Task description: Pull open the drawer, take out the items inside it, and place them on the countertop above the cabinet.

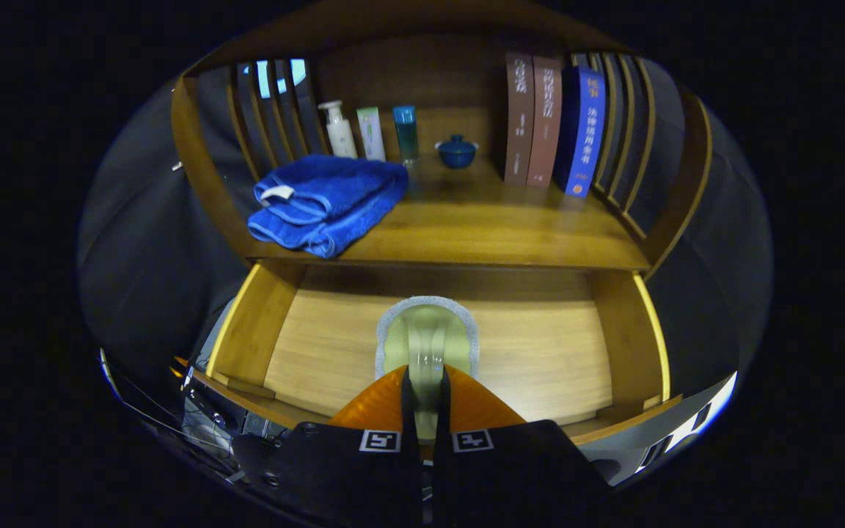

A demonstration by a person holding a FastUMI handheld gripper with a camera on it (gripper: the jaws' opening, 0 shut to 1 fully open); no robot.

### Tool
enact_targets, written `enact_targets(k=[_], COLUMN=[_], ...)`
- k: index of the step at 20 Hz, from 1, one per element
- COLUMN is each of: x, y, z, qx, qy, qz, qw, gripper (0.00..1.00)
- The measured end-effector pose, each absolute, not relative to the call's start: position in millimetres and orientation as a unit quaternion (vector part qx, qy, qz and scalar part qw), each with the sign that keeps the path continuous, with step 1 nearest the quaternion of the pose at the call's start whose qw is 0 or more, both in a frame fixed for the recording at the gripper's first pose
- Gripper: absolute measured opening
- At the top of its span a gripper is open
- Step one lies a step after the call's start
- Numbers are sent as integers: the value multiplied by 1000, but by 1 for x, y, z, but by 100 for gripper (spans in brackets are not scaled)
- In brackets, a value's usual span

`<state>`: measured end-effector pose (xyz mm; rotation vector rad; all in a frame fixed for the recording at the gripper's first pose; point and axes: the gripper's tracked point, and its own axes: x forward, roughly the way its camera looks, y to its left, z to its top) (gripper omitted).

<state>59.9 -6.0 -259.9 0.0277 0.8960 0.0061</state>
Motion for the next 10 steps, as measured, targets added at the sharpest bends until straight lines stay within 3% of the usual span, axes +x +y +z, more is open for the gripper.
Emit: enact_targets(k=[10], x=[189], y=[-23], z=[-198], qx=[41], qy=[347], qz=[-17], qw=[937], gripper=[11])
